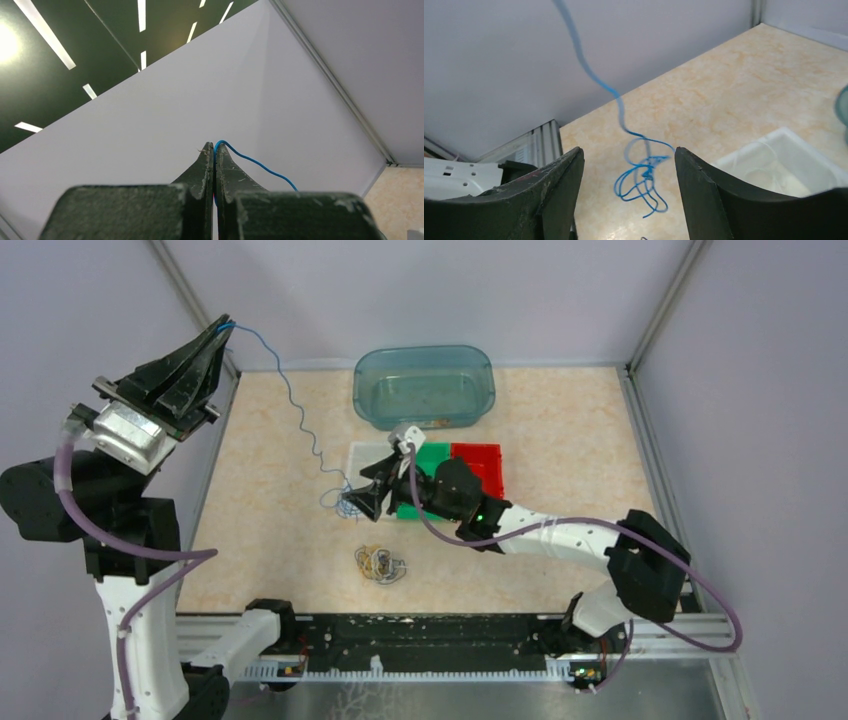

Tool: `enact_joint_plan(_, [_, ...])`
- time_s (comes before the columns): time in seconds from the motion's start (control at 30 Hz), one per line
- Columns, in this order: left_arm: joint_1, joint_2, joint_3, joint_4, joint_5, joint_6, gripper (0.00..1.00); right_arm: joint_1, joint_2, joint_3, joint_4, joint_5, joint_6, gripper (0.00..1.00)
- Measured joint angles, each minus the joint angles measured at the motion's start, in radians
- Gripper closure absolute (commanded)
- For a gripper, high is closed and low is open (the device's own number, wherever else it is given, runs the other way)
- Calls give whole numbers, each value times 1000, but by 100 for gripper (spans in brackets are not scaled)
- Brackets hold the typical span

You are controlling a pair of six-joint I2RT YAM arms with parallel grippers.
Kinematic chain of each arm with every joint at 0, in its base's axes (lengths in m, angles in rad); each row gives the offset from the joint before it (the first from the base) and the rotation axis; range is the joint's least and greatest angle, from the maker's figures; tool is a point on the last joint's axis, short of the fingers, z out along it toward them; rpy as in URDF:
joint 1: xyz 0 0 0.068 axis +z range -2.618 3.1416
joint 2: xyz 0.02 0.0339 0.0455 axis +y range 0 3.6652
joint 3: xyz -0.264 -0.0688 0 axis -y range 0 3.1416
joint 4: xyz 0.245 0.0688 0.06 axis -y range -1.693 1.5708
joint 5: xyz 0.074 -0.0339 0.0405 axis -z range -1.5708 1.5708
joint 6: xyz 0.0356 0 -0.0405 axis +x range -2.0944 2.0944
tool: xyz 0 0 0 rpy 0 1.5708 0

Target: Untangle the cables

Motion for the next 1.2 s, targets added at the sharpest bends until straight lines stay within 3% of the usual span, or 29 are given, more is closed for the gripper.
enact_joint_plan(0.33, [0,4,9,2,14,-30,100,-39,-105,-26,-39,-48,-1,29])
enact_joint_plan(0.9, [0,5,9,4,15,-29,100,-11,61,-13,135,-428,203,34])
enact_joint_plan(0.97, [0,5,9,4,15,-29,100,-1,75,-5,147,-441,217,48])
enact_joint_plan(1.13, [0,5,9,4,15,-28,100,9,85,10,158,-419,225,100])
enact_joint_plan(1.2, [0,1,4,5,14,-24,100,9,84,10,151,-383,207,100])
